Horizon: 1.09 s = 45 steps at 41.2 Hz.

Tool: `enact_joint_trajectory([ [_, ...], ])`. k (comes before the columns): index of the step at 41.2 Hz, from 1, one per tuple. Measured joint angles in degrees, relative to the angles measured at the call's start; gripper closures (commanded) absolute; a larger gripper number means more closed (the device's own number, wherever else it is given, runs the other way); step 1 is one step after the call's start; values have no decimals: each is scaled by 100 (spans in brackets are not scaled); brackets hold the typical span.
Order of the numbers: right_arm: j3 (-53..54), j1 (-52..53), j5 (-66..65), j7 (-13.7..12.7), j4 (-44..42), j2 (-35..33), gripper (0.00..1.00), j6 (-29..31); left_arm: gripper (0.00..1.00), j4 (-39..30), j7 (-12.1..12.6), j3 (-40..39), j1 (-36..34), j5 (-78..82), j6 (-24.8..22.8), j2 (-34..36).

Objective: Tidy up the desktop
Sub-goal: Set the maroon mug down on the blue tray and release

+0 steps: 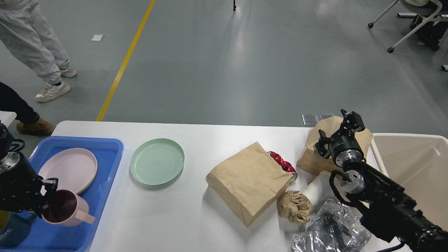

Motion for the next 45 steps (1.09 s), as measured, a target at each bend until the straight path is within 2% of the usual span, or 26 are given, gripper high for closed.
enact_joint_trajectory([
  [13,0,1,0,0,0,0,0,0,99,735,-59,-93,682,-16,0,-15],
  [23,0,1,0,0,0,-1,0,0,91,799,-65,-109,799,-17,0,-46],
  [39,0,1,-5,0,2,-1,0,0,57,806,-3,-115,872,-17,0,-78],
  [41,0,1,-4,0,2,-1,0,0,45,808,8,-114,872,-17,0,-79],
  [45,0,1,-4,0,2,0,0,0,28,813,10,-110,870,-17,0,-48],
])
